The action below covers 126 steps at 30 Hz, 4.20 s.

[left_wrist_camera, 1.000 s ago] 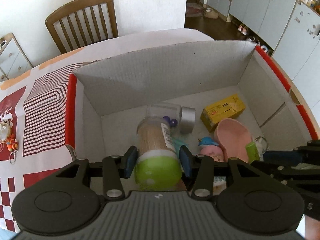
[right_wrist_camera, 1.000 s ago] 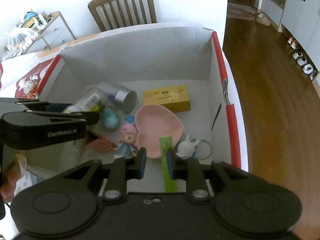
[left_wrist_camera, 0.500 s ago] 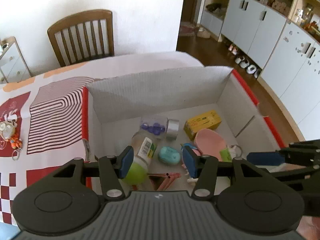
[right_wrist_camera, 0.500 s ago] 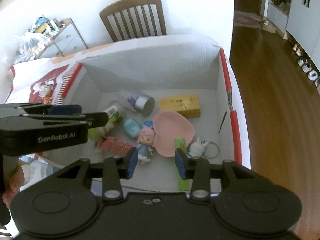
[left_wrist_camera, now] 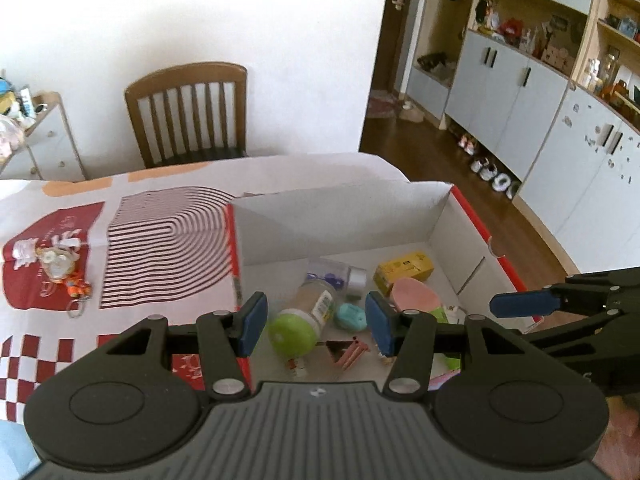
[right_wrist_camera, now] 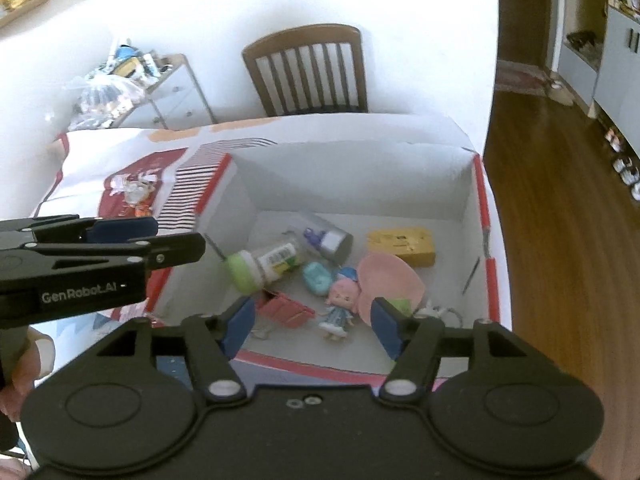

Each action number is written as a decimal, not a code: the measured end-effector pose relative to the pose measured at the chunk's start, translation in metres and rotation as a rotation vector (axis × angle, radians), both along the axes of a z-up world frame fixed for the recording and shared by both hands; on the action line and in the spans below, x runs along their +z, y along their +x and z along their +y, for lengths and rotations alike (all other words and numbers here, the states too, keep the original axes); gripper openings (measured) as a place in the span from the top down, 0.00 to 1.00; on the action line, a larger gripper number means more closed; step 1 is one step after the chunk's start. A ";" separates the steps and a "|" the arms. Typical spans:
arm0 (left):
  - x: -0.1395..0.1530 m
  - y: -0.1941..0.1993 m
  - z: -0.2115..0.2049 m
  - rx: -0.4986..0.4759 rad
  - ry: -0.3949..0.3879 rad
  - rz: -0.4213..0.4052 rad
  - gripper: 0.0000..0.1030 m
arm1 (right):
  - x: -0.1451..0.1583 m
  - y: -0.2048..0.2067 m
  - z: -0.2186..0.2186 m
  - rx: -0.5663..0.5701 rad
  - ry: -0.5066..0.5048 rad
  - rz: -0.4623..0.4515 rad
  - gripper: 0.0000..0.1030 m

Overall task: Organize rigid objects
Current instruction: 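Withdraw both tools from the box back over the cloth, then grasp the correction tape with the left gripper while the right grasps the orange keychain figure, then carry the correction tape and keychain figure over the cardboard box with both tools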

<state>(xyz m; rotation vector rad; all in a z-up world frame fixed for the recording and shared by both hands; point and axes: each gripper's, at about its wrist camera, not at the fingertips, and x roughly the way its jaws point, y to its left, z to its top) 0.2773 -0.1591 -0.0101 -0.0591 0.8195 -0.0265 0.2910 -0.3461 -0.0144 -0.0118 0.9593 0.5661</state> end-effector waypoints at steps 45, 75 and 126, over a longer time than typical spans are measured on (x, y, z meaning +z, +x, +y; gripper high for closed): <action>-0.037 -0.003 0.308 0.251 0.006 -0.026 0.19 | -0.008 -0.028 0.287 0.217 -0.012 -0.127 0.01; -0.142 0.124 0.362 0.259 -0.036 0.136 0.19 | -0.115 0.049 0.400 0.385 -0.190 -0.157 0.32; -0.061 -0.006 0.298 0.078 -0.054 -0.033 0.34 | -0.021 -0.025 0.282 0.134 -0.066 -0.127 0.65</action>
